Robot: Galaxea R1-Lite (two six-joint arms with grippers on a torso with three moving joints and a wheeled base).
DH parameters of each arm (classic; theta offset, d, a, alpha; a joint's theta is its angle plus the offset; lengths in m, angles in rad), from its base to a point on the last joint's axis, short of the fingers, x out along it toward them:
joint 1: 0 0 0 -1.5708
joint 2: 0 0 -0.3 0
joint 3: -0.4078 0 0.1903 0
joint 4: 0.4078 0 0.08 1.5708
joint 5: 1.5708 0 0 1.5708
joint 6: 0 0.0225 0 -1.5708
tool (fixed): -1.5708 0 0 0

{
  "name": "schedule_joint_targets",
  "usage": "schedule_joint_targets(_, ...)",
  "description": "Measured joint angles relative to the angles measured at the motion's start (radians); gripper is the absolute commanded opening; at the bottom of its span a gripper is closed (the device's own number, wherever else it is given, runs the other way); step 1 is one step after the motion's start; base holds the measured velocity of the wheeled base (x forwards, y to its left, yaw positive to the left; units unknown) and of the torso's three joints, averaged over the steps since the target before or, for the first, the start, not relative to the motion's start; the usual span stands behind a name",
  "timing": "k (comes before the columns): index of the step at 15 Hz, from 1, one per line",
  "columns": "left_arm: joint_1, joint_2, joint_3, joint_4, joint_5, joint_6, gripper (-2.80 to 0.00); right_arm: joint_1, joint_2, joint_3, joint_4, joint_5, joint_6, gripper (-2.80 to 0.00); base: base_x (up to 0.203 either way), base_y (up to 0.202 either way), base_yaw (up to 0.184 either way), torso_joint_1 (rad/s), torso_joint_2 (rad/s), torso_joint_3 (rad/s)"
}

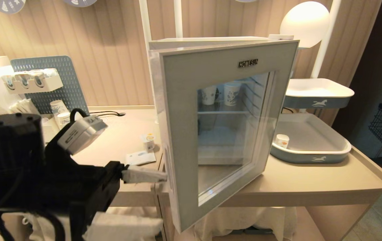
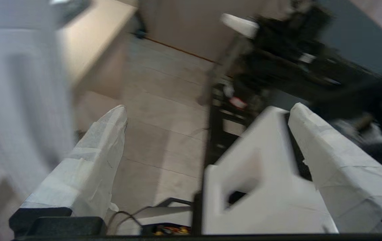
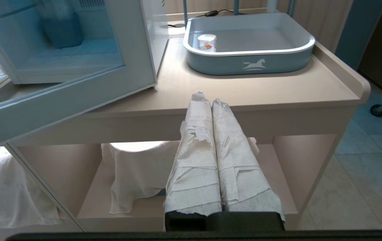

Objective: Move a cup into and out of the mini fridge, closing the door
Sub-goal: Open the freezer door

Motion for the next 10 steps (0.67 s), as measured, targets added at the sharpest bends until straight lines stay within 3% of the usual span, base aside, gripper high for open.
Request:
schedule_joint_targets(2, -0.1, -0.04, 0.03, 0.0, 0.024, -0.01, 0.0, 0.0, 0.0, 0.0, 0.0, 0.0, 0.0, -2.8, 0.0, 0.0, 0.0, 0.0, 0.0, 0.0)
schedule_joint_targets(4, -0.135, -0.05, 0.039, -0.006, 0.119, -0.016, 0.0, 0.0, 0.0, 0.0, 0.0, 0.0, 0.0, -2.8, 0.0, 0.0, 0.0, 0.0, 0.0, 0.0)
schedule_joint_targets(6, -0.084, -0.037, 0.041, -0.01, 0.202, -0.018, 0.0, 0.0, 0.0, 0.0, 0.0, -0.001, 0.0, -2.8, 0.0, 0.0, 0.0, 0.0, 0.0, 0.0)
schedule_joint_targets(10, 0.104, 0.07, 0.0, -0.019, 0.283, -0.023, 0.0, 0.0, 0.0, 0.0, 0.0, 0.0, 0.0, -2.8, 0.0, 0.0, 0.0, 0.0, 0.0, 0.0)
